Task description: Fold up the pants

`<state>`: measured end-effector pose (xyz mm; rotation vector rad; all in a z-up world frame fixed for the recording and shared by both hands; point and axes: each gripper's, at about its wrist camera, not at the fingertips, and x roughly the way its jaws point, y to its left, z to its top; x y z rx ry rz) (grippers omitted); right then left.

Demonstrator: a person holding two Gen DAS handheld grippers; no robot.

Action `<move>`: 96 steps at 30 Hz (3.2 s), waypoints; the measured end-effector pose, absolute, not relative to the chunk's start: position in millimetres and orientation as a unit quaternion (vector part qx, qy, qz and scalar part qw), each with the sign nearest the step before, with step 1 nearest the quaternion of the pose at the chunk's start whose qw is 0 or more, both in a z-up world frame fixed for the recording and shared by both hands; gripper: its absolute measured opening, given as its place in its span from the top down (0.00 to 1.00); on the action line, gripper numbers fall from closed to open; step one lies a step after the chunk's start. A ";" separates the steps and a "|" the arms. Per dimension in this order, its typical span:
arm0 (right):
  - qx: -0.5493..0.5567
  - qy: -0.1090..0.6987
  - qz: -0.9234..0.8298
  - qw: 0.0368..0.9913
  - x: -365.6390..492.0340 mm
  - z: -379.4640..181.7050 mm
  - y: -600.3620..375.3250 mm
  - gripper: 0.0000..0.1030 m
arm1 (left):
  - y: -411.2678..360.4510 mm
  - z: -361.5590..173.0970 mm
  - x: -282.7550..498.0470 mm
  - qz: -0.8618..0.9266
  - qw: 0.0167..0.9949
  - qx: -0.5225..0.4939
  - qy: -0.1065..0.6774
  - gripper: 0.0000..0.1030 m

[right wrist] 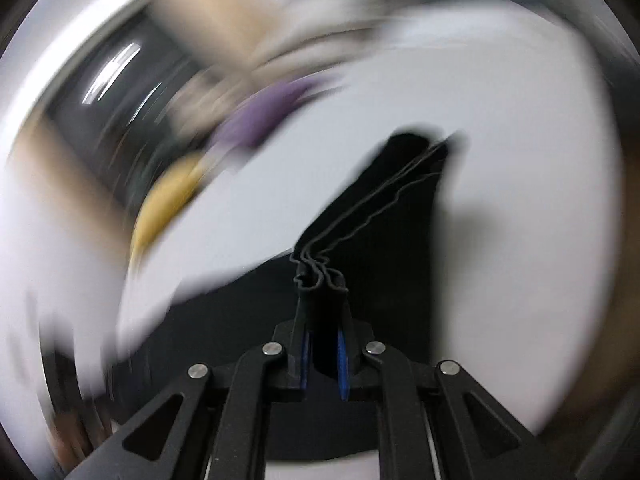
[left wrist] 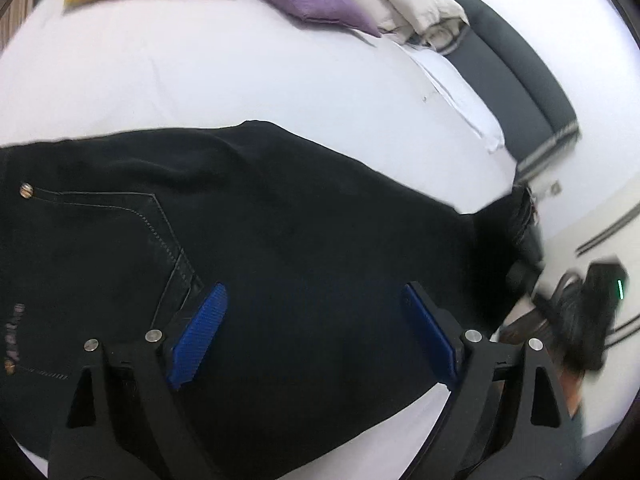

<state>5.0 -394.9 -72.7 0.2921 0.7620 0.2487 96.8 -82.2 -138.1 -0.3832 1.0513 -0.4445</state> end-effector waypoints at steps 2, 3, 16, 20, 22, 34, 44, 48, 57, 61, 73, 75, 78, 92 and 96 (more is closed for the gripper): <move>0.091 0.385 0.169 0.903 9.6 -81.2 -342.2 0.89 | -79.2 -137.9 106.6 -0.219 0.815 -0.209 0.494 0.14; 0.082 0.394 0.172 0.899 12.9 -89.2 -325.4 0.89 | -78.8 -137.7 110.4 -0.224 0.811 -0.219 0.494 0.14; 0.052 0.386 0.174 0.905 9.6 -96.3 -289.2 0.89 | -128.0 -159.6 162.3 -0.284 0.729 -0.270 0.561 0.14; 0.038 0.378 0.178 0.908 6.5 -91.4 -281.4 0.89 | -136.6 -170.2 175.6 -0.291 0.703 -0.285 0.583 0.14; 0.039 0.373 0.184 0.909 6.7 -87.3 -277.5 0.89 | -139.6 -174.3 179.9 -0.292 0.695 -0.288 0.590 0.15; -0.003 0.360 0.217 0.907 -3.3 -72.1 -228.6 0.89 | -124.2 -166.3 191.5 -0.302 0.707 -0.294 0.568 0.92; -0.030 0.371 0.245 0.895 14.6 -85.3 -174.9 0.89 | -55.5 -172.7 190.3 -0.261 0.739 -0.261 0.563 0.92; -0.031 0.428 0.244 0.870 26.0 -120.9 -162.3 0.85 | -54.4 -205.2 197.3 -0.252 0.728 -0.273 0.576 0.90; 0.119 0.451 0.284 0.837 19.7 -92.9 -242.3 0.46 | -36.3 -148.9 177.6 -0.198 0.804 -0.171 0.534 0.78; 0.210 0.420 0.230 0.852 52.6 -76.0 -313.5 0.46 | -56.9 -118.2 170.9 -0.260 0.814 -0.169 0.491 0.78; 0.394 0.474 0.198 0.762 162.6 -168.7 -407.5 0.94 | -68.8 -201.1 121.6 -0.318 0.769 -0.167 0.530 0.79; 0.391 0.456 0.176 0.780 159.7 -151.0 -419.5 0.79 | -64.1 -201.5 121.7 -0.318 0.768 -0.172 0.529 0.79; 0.392 0.428 0.223 0.783 143.7 -120.9 -407.4 0.47 | -66.8 -204.2 121.0 -0.315 0.772 -0.164 0.528 0.79; 0.399 0.441 0.267 0.758 37.9 -134.1 -414.0 0.37 | -94.2 -211.5 77.0 -0.294 0.798 -0.156 0.502 0.79; 0.381 0.470 0.334 0.723 53.9 -134.0 -372.0 0.21 | -99.1 -209.6 64.4 -0.283 0.813 -0.144 0.488 0.79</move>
